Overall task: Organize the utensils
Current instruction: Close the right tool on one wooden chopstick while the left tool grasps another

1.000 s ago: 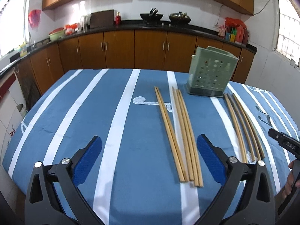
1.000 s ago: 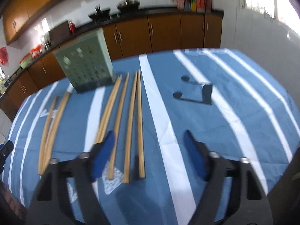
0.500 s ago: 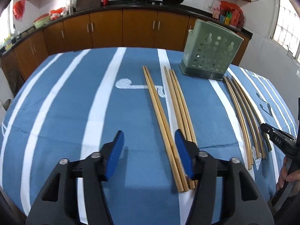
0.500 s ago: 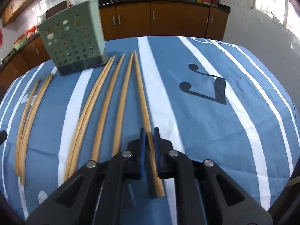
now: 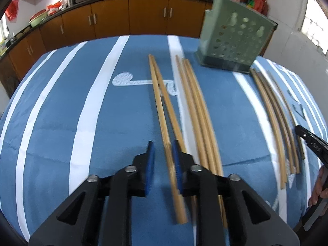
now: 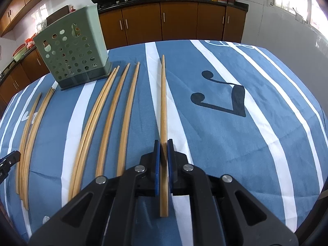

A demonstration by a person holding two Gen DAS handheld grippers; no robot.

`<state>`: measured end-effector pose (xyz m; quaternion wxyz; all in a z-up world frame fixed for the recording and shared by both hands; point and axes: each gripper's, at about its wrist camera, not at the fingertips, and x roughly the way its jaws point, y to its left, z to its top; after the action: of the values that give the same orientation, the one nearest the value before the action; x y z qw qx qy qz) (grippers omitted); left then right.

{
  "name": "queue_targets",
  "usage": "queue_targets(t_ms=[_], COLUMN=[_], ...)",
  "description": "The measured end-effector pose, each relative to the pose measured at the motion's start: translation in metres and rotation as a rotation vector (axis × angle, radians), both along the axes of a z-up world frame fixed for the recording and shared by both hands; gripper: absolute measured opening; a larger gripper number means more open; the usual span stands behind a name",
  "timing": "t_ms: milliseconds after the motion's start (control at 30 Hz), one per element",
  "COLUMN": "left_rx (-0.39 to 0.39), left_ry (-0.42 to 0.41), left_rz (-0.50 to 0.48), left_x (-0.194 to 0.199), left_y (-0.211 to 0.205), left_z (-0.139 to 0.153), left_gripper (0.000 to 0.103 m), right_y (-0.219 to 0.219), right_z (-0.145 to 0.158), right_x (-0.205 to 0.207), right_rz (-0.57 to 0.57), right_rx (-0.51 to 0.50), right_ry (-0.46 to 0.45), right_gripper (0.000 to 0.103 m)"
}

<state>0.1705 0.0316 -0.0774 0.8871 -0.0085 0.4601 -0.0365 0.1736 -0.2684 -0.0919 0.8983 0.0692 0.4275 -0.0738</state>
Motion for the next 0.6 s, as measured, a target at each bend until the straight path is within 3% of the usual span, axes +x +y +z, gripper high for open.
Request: queue_targets(t_ms=[367, 600], left_rx=[0.056, 0.02], left_ry=[-0.017, -0.055], left_rz=[0.039, 0.025], left_x=[0.039, 0.039], left_y=[0.016, 0.028], left_z=[0.0, -0.002], left_gripper=[0.008, 0.008], right_y=[-0.002, -0.016], right_z=[0.0, -0.002], right_x=[0.027, 0.041], right_rz=[0.018, -0.011], right_rx=[-0.022, 0.0], right_ry=[-0.004, -0.029], right_gripper=[0.009, 0.008])
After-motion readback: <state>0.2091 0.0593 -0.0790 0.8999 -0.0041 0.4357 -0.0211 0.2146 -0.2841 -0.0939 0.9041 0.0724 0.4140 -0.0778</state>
